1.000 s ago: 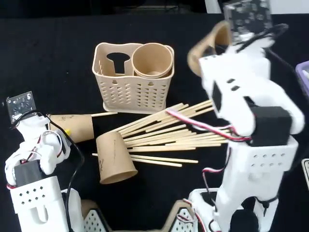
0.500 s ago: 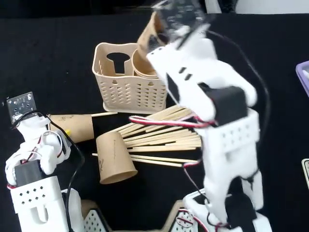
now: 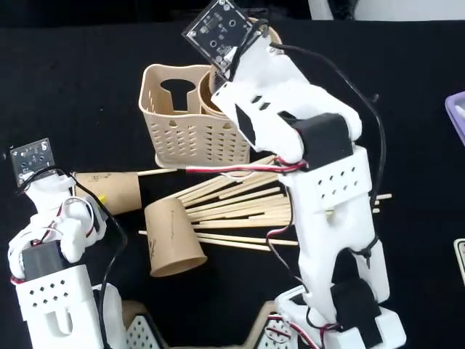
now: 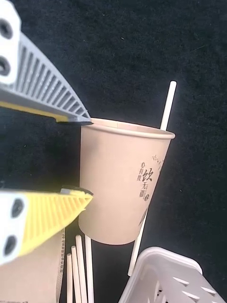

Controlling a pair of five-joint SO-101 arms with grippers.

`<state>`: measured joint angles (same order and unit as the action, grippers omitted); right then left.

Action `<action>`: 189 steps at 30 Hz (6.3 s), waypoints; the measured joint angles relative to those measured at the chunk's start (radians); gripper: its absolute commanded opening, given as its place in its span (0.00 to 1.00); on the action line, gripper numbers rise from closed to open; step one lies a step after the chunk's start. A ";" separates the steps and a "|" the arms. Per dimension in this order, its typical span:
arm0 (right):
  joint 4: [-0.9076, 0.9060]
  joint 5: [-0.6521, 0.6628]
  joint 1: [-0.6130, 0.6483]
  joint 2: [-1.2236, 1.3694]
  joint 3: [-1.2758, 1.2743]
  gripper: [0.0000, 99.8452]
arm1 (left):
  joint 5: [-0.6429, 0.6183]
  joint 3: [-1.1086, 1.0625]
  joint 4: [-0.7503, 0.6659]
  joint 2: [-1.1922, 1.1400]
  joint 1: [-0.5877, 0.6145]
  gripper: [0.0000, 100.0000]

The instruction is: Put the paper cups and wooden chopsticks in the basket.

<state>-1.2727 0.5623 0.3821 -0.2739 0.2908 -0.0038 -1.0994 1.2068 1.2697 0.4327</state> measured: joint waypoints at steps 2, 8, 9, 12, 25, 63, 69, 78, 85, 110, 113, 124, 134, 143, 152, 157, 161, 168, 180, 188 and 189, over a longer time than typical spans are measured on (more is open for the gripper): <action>0.000 0.000 0.011 0.000 -0.020 0.16 | 0.000 0.000 0.000 0.000 0.000 0.24; 0.000 0.000 0.040 0.000 -0.048 0.35 | 0.000 0.000 0.000 0.000 0.000 0.24; 0.000 0.000 0.051 0.000 -0.048 0.34 | 0.000 0.000 0.000 0.000 0.000 0.24; -0.025 0.000 0.069 0.000 -0.028 0.30 | 0.000 0.000 0.000 0.000 0.000 0.24; -0.387 -0.206 0.011 -0.295 -0.020 0.17 | 0.034 0.006 0.000 0.000 0.000 0.24; 0.529 -0.532 -0.502 -1.517 -1.939 0.02 | 0.373 0.390 0.476 -0.339 -0.931 0.24; 0.500 -0.526 -0.502 -1.517 -1.939 0.02 | 0.371 0.285 0.385 -0.339 -1.049 0.24; 0.500 -0.526 -0.502 -1.517 -1.939 0.02 | 0.364 0.195 0.224 -0.338 -1.033 0.23; 0.500 -0.526 -0.502 -1.517 -1.939 0.02 | 0.414 0.184 0.186 -0.338 -0.939 0.23; 0.500 -0.526 -0.502 -1.517 -1.939 0.02 | 0.491 0.463 0.540 0.008 -0.789 0.03; 0.500 -0.526 -0.502 -1.517 -1.939 0.02 | 0.491 0.532 0.516 0.017 -0.683 0.03; 0.500 -0.526 -0.502 -1.517 -1.939 0.02 | 0.152 0.833 0.239 0.025 -0.470 0.03; 0.500 -0.526 -0.502 -1.517 -1.939 0.02 | -0.222 0.852 -0.101 -0.002 -0.465 0.03; 0.500 -0.526 -0.502 -1.517 -1.939 0.02 | -0.433 0.993 -0.236 -0.364 -0.539 0.03; 0.500 -0.526 -0.502 -1.517 -1.939 0.02 | -0.440 1.280 -0.141 -0.664 -0.720 0.03; 0.500 -0.526 -0.502 -1.517 -1.939 0.02 | -0.440 1.372 -0.140 -0.801 -0.781 0.03; 0.500 -0.526 -0.502 -1.517 -1.939 0.02 | -0.440 1.410 -0.140 -0.865 -0.787 0.03; 0.500 -0.526 -0.502 -1.517 -1.939 0.02 | -0.440 1.410 -0.132 -0.885 -0.790 0.03; 0.500 -0.526 -0.502 -1.517 -1.939 0.02 | -0.470 1.396 -0.150 -0.887 -0.792 0.03; 0.500 -0.526 -0.502 -1.517 -1.939 0.02 | -0.588 1.344 -0.155 -0.887 -0.799 0.03; 0.500 -0.526 -0.502 -1.517 -1.939 0.02 | -0.591 1.316 -0.157 -0.887 -0.799 0.03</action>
<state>-0.7725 0.0361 -0.1197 -1.7914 -1.6487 -0.5946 0.2171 1.0503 0.3828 -0.3667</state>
